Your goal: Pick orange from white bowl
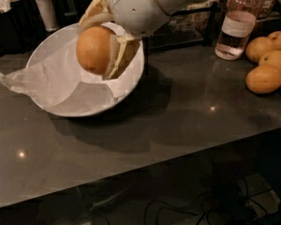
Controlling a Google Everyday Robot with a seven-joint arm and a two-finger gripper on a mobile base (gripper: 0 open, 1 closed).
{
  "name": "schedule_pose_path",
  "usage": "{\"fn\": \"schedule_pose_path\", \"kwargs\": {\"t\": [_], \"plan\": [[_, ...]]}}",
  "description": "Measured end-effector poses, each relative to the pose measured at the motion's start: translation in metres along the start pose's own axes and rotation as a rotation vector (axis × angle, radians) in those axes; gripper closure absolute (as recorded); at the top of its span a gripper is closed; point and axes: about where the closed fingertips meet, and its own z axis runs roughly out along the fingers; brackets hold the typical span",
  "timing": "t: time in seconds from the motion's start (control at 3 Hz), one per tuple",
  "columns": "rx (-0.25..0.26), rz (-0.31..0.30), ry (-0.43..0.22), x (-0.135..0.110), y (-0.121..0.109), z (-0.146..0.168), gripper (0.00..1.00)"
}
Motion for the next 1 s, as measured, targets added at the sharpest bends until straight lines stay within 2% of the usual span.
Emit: {"fn": "schedule_pose_path", "kwargs": {"t": [0.33, 0.67, 1.0], "plan": [[-0.073, -0.016, 0.021, -0.015, 0.036, -0.025, 1.0], [-0.091, -0.06, 0.075, -0.049, 0.067, -0.036, 1.0], [-0.092, -0.072, 0.095, -0.058, 0.07, -0.039, 1.0]]}}
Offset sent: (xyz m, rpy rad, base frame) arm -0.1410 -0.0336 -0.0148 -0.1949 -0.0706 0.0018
